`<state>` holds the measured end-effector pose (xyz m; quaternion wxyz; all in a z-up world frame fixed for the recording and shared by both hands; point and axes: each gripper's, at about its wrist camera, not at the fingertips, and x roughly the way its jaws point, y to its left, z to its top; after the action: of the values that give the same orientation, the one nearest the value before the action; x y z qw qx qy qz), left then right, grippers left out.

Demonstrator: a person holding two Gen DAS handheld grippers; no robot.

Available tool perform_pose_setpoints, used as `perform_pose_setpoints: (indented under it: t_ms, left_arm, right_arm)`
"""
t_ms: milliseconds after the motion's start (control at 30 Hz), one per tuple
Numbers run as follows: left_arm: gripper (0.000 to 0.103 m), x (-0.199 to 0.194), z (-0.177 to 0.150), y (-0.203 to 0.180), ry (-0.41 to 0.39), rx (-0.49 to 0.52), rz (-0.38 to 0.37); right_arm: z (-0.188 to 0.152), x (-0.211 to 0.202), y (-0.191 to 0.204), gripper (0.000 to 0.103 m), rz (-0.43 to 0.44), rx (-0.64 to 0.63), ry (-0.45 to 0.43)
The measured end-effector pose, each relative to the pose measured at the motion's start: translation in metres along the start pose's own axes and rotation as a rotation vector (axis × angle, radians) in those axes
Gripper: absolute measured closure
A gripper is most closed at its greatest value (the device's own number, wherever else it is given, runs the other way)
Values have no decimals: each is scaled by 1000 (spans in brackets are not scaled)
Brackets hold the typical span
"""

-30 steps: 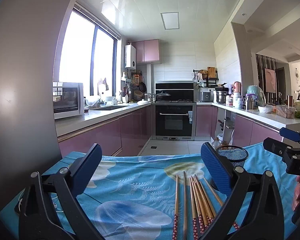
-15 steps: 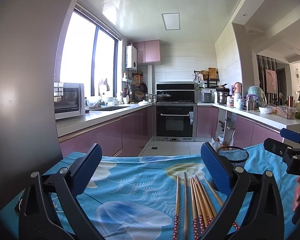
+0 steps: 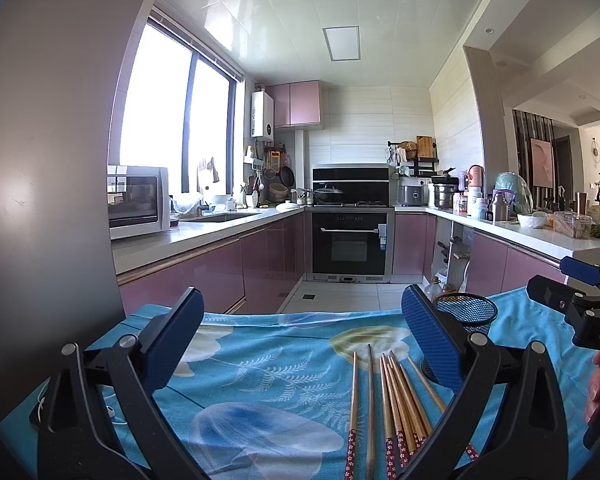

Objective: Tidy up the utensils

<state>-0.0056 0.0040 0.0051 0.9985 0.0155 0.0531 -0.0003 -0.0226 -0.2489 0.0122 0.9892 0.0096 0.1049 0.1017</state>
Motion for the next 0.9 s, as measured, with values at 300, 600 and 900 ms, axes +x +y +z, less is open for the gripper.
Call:
perform_pose_setpoints:
  t_ms: [300,600,900]
  left_arm:
    - [6,0,0,0,-1,-1,2]
    - [6,0,0,0,-2,-1,1]
    - [6,-1,1,-1,-3,-1,2]
  right_arm:
    - [1,1,1,6,1,1,0]
    - [3,1,1,6,2,3,-4]
    - [3,0,1,6,1,2,-5]
